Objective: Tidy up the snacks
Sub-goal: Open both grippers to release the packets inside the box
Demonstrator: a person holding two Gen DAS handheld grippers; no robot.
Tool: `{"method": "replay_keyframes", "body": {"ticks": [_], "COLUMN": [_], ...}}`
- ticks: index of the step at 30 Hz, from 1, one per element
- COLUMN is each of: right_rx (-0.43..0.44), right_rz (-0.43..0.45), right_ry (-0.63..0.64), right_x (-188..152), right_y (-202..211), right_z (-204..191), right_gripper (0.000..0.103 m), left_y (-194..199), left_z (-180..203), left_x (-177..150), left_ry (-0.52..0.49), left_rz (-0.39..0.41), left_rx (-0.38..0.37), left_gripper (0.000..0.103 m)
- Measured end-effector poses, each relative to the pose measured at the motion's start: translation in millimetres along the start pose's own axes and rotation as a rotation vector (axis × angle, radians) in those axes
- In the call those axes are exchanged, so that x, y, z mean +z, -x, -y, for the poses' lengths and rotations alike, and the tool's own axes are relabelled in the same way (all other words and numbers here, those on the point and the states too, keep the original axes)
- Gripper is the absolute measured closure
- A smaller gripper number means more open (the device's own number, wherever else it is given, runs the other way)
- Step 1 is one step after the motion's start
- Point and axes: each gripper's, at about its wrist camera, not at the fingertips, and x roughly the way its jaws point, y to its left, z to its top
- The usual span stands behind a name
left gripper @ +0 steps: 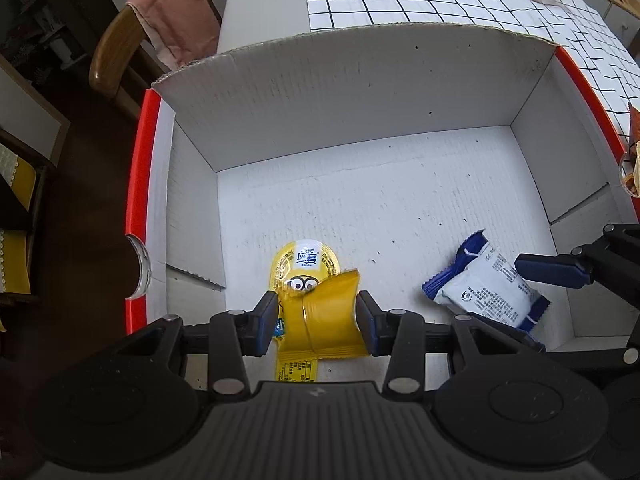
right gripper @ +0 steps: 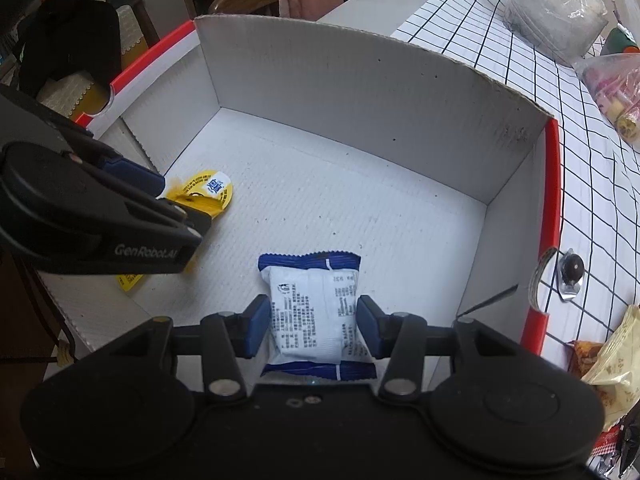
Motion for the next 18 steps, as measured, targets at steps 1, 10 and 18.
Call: {"method": "replay_keyframes", "body": {"ticks": [1,10,18], "right_rx": [0.0,0.034,0.06], "right_rz": [0.0,0.048,0.122], "right_ry": [-0.001,-0.025,-0.071], "right_x": [0,-3,-9], "right_y": [0,18,47], "right_z": [0,3,13], "right_gripper": [0.057,0.047,0.041], "left_y": [0,8,33], "left_z": [0,-5,-7], "left_x": [-1,-3,-10], "left_ry": [-0.001,0.025,0.053], "left_rz": [0.001,0.034,0.102], "left_rx": [0.0,-0.013,-0.044], "left_gripper": [0.061,0.055,0.045]}}
